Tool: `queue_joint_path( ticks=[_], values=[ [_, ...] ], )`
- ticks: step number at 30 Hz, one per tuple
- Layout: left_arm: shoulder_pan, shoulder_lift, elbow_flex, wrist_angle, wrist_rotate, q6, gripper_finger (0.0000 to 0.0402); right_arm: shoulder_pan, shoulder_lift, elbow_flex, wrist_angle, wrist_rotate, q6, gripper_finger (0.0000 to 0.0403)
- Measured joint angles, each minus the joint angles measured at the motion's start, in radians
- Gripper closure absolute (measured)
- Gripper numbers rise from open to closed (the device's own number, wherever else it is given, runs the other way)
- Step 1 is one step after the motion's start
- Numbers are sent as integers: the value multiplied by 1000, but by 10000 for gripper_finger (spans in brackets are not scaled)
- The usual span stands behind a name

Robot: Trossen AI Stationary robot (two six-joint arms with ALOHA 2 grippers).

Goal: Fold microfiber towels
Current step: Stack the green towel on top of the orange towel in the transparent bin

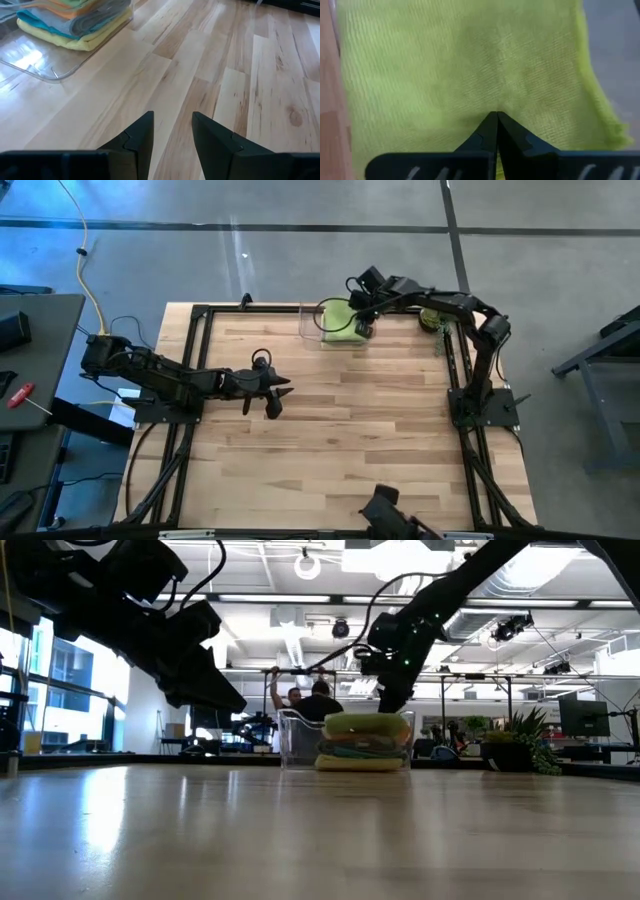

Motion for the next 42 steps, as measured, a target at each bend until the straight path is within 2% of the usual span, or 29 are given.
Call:
queue_joint_path(
  ticks=[6, 9, 11, 15, 20, 26, 32, 37, 42],
  values=[
    [0, 0, 0, -3, 0, -7, 280, -2, -20, 78, -24, 9, -10, 403],
    [0, 0, -10, 10, -8, -7, 280, 0, -25, 79, 11, -153, 9, 403],
    [1, 0, -30, 36, -22, -8, 280, 15, -16, 45, 105, -213, 30, 403],
    [22, 1, -66, 126, 7, -30, 289, 42, 9, -36, 327, -202, 58, 403],
    [42, 1, -85, 159, 37, -33, 320, 47, 93, -53, 423, -193, 85, 403],
    [47, 1, -85, 156, 37, -31, 352, 34, 168, -37, 433, -194, 87, 403],
    [47, 1, -85, 154, 30, -25, 373, 33, 188, -37, 429, -195, 74, 403],
    [47, 0, -85, 154, 29, -25, 385, 33, 144, -12, 392, -187, 68, 403],
    [47, 0, -85, 154, 29, -31, 390, 35, 71, 58, 235, -157, 37, 403]
  ],
)
